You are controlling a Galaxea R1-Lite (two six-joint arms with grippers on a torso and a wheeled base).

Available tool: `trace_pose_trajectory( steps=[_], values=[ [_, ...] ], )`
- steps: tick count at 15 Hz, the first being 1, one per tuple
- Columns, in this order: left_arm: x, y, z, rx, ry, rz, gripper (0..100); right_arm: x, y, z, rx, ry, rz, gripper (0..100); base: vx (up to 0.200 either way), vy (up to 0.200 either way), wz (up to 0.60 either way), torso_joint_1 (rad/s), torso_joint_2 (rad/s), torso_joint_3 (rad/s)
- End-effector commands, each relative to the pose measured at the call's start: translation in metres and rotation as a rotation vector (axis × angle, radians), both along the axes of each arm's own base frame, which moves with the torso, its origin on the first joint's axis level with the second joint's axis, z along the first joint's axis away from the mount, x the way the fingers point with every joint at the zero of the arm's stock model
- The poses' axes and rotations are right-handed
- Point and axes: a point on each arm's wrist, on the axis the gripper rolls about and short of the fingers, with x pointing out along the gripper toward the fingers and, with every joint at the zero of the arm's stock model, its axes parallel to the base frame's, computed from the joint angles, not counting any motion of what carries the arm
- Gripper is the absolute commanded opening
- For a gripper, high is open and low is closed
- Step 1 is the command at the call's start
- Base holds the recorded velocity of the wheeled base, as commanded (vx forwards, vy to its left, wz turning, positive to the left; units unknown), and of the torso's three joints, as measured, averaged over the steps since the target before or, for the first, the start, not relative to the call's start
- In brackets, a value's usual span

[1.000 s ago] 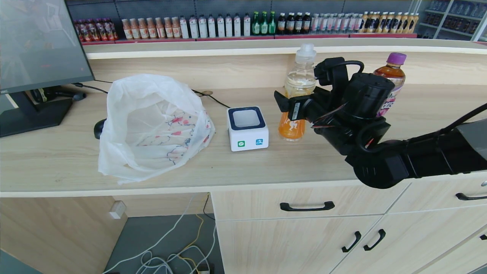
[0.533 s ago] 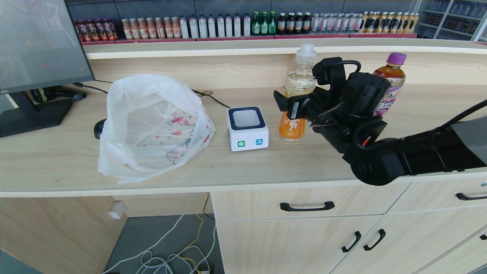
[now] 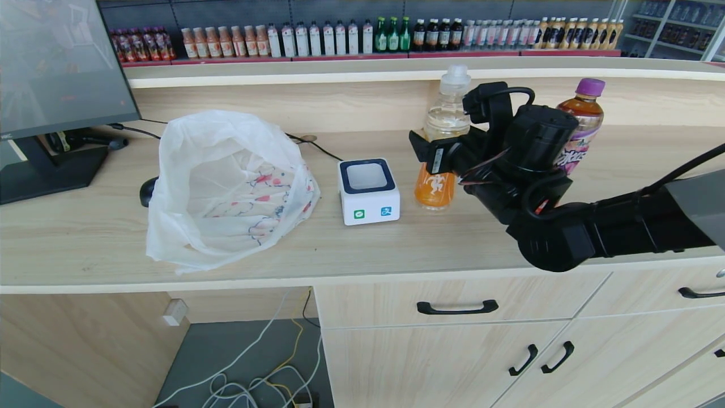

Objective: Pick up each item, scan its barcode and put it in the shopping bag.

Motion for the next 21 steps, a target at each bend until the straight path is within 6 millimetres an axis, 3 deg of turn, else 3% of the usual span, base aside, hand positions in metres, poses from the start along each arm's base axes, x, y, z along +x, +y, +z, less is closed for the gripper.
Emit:
trace_pose_trajectory(
  steps=[1,15,21],
  values=[
    [0.0,0.0,0.0,0.0,-0.001,0.001,100,-0.001,0.001,0.0,0.001,-0.001,0.004,0,0.0,0.0,0.0,0.0,0.0,0.0],
    [0.0,0.0,0.0,0.0,-0.001,0.001,100,-0.013,-0.006,0.017,0.026,-0.03,0.008,0,0.0,0.0,0.0,0.0,0.0,0.0],
    [0.0,0.0,0.0,0.0,-0.001,0.001,100,-0.038,-0.019,0.033,0.047,-0.038,0.01,0,0.0,0.0,0.0,0.0,0.0,0.0]
  ],
)
